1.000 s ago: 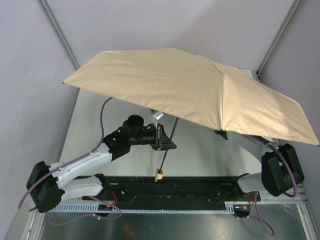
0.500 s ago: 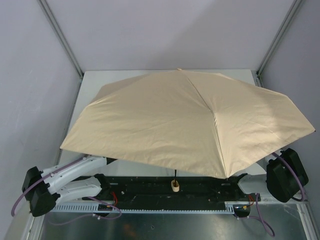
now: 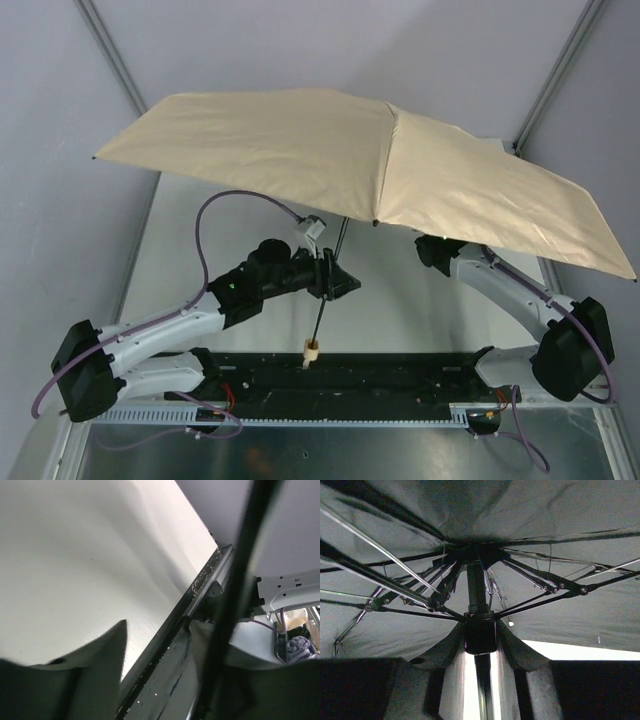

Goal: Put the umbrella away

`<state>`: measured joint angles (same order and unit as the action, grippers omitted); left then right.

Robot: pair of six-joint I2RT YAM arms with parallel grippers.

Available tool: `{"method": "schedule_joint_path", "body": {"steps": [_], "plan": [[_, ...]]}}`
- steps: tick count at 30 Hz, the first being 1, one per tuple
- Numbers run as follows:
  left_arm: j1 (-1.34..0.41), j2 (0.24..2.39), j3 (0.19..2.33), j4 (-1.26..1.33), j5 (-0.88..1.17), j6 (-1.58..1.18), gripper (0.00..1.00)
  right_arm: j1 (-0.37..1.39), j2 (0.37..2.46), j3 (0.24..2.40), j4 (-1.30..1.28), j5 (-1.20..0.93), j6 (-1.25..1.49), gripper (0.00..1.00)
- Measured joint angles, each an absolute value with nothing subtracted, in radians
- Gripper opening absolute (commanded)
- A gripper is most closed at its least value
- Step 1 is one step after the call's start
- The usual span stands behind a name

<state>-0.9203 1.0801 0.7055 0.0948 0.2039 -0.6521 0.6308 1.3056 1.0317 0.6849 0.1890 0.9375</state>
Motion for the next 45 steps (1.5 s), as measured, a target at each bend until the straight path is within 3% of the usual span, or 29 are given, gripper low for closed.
{"method": "schedule_joint_path", "body": {"steps": [2,5,8,17,30,31,33,35,45], "plan": [[-0.92,1.08,0.701,0.095,0.21,-0.644,0.14,0.633,1.321,1.068,0.663,0.214,0.934,0.0],[-0.917,1.079,0.706,0.11,0.242,-0.61,0.02,0.637,1.339,1.095,0.646,0.232,0.911,0.03],[-0.907,1.078,0.716,0.118,0.298,-0.613,0.0,0.625,1.341,1.095,0.645,0.219,0.901,0.18],[-0.88,1.07,0.747,0.17,0.461,-0.693,0.0,0.552,1.341,1.107,0.689,0.1,0.974,0.44],[-0.878,1.053,0.748,0.299,0.553,-0.826,0.0,0.532,1.384,1.107,0.868,0.07,1.102,0.54],[-0.877,1.053,0.747,0.306,0.556,-0.838,0.0,0.53,1.391,1.107,0.879,0.069,1.111,0.51],[-0.877,1.053,0.743,0.327,0.561,-0.858,0.0,0.528,1.401,1.107,0.904,0.063,1.127,0.19],[-0.876,1.053,0.738,0.346,0.561,-0.878,0.0,0.525,1.41,1.107,0.931,0.044,1.149,0.05],[-0.788,1.082,0.728,0.401,0.663,-0.941,0.0,0.498,1.428,1.108,0.956,-0.096,1.121,0.0]]}}
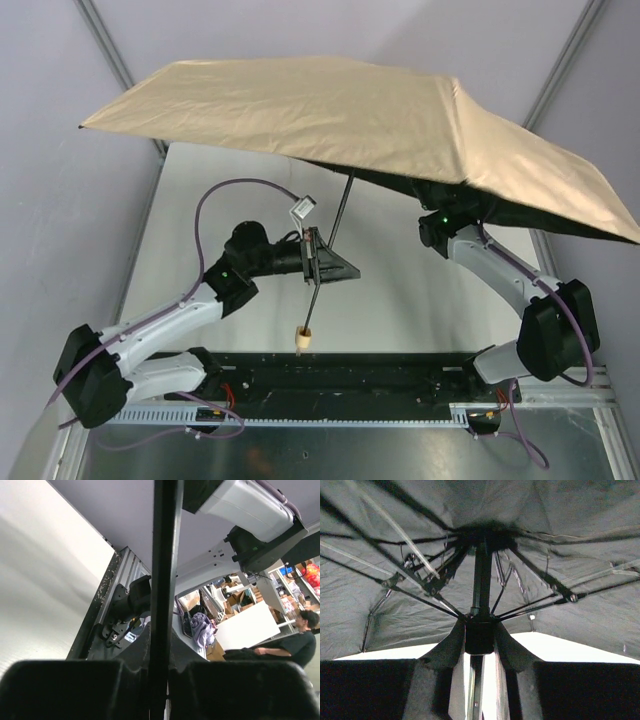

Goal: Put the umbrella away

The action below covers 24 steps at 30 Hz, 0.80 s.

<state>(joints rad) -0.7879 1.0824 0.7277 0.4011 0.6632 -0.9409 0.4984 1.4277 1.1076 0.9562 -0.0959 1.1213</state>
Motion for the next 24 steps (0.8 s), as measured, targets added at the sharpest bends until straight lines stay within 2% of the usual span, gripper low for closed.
{"method": "schedule_joint_path", "body": {"steps": [9,10,14,16,22,24], "plan": [[-0.659,1.159,0.781,0.373,0.881,-0.944,0.0,0.53,1.354,1.001,0.905,-0.072,1.036,0.0],[-0.653,1.172,0.796,0.371,0.897,-0.945,0.03,0.53,1.343,1.001,0.885,-0.062,1.029,0.0],[-0.648,1.205,0.823,0.385,0.933,-0.944,0.29,0.513,1.307,1.001,0.834,-0.036,1.042,0.0],[-0.646,1.205,0.823,0.405,0.878,-0.955,0.39,0.49,1.307,1.001,0.819,-0.055,1.066,0.0],[-0.682,1.135,0.694,0.47,0.749,-0.969,0.59,0.425,1.367,1.025,0.792,-0.07,1.106,0.0],[-0.71,1.103,0.624,0.459,0.727,-0.967,0.61,0.403,1.393,1.043,0.775,-0.069,1.111,0.0]]}}
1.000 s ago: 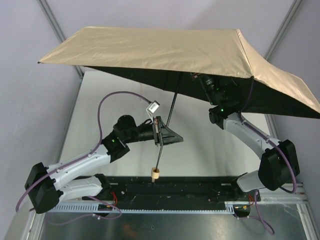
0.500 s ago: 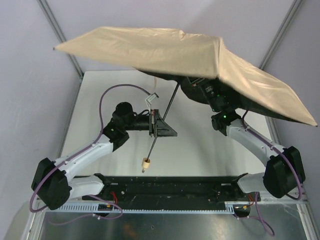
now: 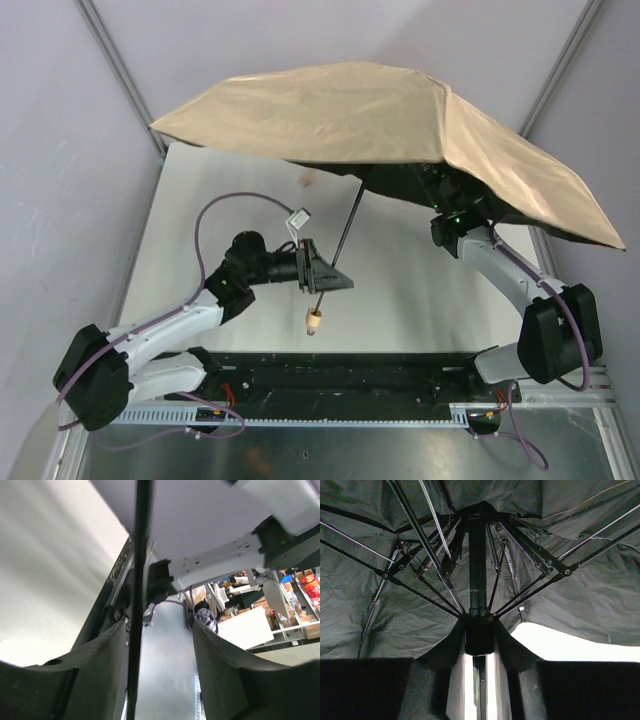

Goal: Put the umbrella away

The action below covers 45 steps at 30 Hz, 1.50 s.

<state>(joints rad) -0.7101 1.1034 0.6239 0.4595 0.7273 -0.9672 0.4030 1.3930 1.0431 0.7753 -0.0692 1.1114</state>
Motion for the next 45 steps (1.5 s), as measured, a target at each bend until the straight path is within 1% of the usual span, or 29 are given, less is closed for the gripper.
{"method": "schedule_joint_path", "body": {"steps": [1,2,3,7,8,10,11,16,19,21,26,30,35,36,37,38,41,42,43,45], "plan": [[-0.721,1.093,0.6,0.452,0.717,-0.965,0.6,0.394,1.399,1.049,0.771,-0.069,1.115,0.0],[-0.735,1.081,0.575,0.442,0.706,-0.961,0.56,0.383,1.406,1.057,0.764,-0.069,1.12,0.0],[-0.749,1.075,0.559,0.43,0.695,-0.958,0.5,0.374,1.411,1.064,0.761,-0.069,1.124,0.0],[-0.788,1.073,0.545,0.402,0.665,-0.936,0.18,0.34,1.412,1.092,0.749,-0.073,1.127,0.0],[-0.79,1.073,0.545,0.4,0.657,-0.931,0.11,0.333,1.412,1.098,0.746,-0.08,1.131,0.0],[-0.789,1.074,0.545,0.398,0.646,-0.918,0.04,0.315,1.412,1.12,0.719,-0.104,1.132,0.0],[-0.786,1.079,0.551,0.402,0.65,-0.897,0.02,0.308,1.412,1.129,0.702,-0.115,1.129,0.0],[-0.757,1.159,0.682,0.336,0.708,-0.879,0.0,0.309,1.412,1.163,0.607,-0.139,1.075,0.0],[-0.724,1.201,0.762,0.248,0.786,-0.871,0.0,0.358,1.399,1.159,0.557,-0.059,0.986,0.0],[-0.717,1.225,0.806,0.202,0.816,-0.864,0.0,0.42,1.37,1.127,0.539,0.005,0.938,0.0],[-0.632,1.273,0.965,0.229,0.685,-0.911,0.0,0.668,1.289,0.974,0.505,-0.085,0.939,0.0],[-0.628,1.272,0.97,0.222,0.645,-0.936,0.0,0.686,1.269,0.915,0.532,-0.122,0.977,0.0],[-0.648,1.254,0.958,0.215,0.619,-0.945,0.0,0.664,1.245,0.881,0.552,-0.157,1.019,0.0],[-0.651,1.247,0.952,0.216,0.612,-0.948,0.01,0.658,1.244,0.88,0.554,-0.175,1.029,0.0],[-0.653,1.243,0.947,0.22,0.608,-0.952,0.05,0.653,1.244,0.88,0.556,-0.187,1.039,0.0],[-0.657,1.239,0.941,0.225,0.605,-0.956,0.14,0.645,1.245,0.878,0.559,-0.203,1.054,0.0],[-0.671,1.237,0.922,0.251,0.606,-0.962,0.45,0.612,1.254,0.869,0.583,-0.228,1.117,0.0],[-0.672,1.232,0.915,0.257,0.607,-0.953,0.53,0.594,1.261,0.867,0.586,-0.228,1.14,0.0],[-0.672,1.224,0.905,0.265,0.606,-0.948,0.59,0.569,1.27,0.864,0.59,-0.229,1.168,0.0],[-0.676,1.206,0.887,0.277,0.605,-0.928,0.73,0.513,1.299,0.864,0.595,-0.235,1.235,0.0]]}}
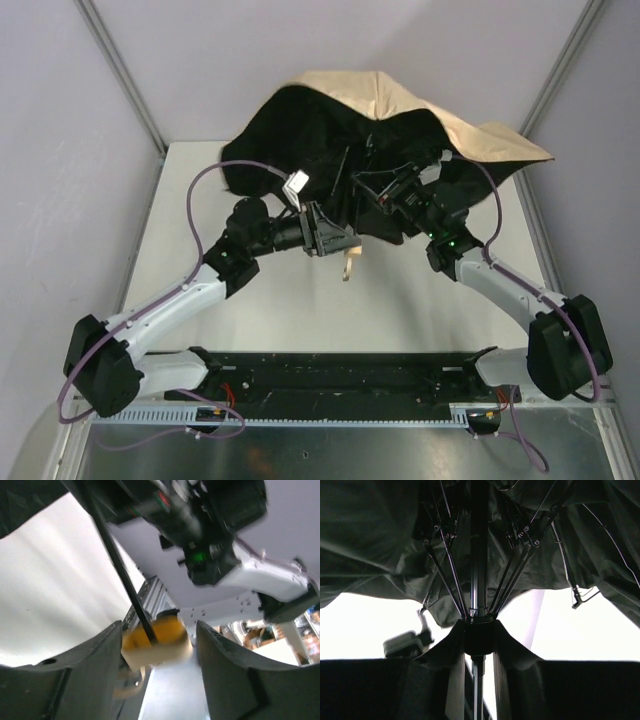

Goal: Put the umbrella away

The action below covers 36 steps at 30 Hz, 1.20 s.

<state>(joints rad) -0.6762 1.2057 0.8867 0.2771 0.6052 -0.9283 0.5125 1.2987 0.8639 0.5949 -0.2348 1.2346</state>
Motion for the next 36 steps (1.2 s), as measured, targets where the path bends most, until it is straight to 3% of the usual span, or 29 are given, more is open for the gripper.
{"method": "schedule_joint_path", "body": {"steps": [2,8,16,22,29,33,36], "plan": [[-0.688,1.169,0.857,0.287,0.605,-0.881,0.81,0.447,1.333,0.865,0.593,-0.258,1.304,0.0],[-0.707,0.962,0.751,0.233,0.599,-0.729,0.86,0.283,1.443,0.934,0.484,-0.397,1.384,0.0],[-0.595,0.91,0.809,0.09,0.489,-0.681,0.89,0.318,1.417,0.927,0.324,-0.445,1.224,0.0],[-0.567,1.117,0.894,0.06,0.476,-0.688,0.78,0.372,1.409,0.721,0.448,-0.489,1.128,0.0],[-0.566,1.181,0.831,0.093,0.535,-0.705,0.78,0.363,1.631,0.469,0.648,-0.561,1.113,0.0],[-0.566,1.142,0.799,0.096,0.561,-0.706,0.77,0.362,1.639,0.44,0.758,-0.594,1.112,0.0],[-0.555,1.085,0.798,0.103,0.584,-0.707,0.84,0.36,1.622,0.44,0.803,-0.621,1.09,0.0]]}}
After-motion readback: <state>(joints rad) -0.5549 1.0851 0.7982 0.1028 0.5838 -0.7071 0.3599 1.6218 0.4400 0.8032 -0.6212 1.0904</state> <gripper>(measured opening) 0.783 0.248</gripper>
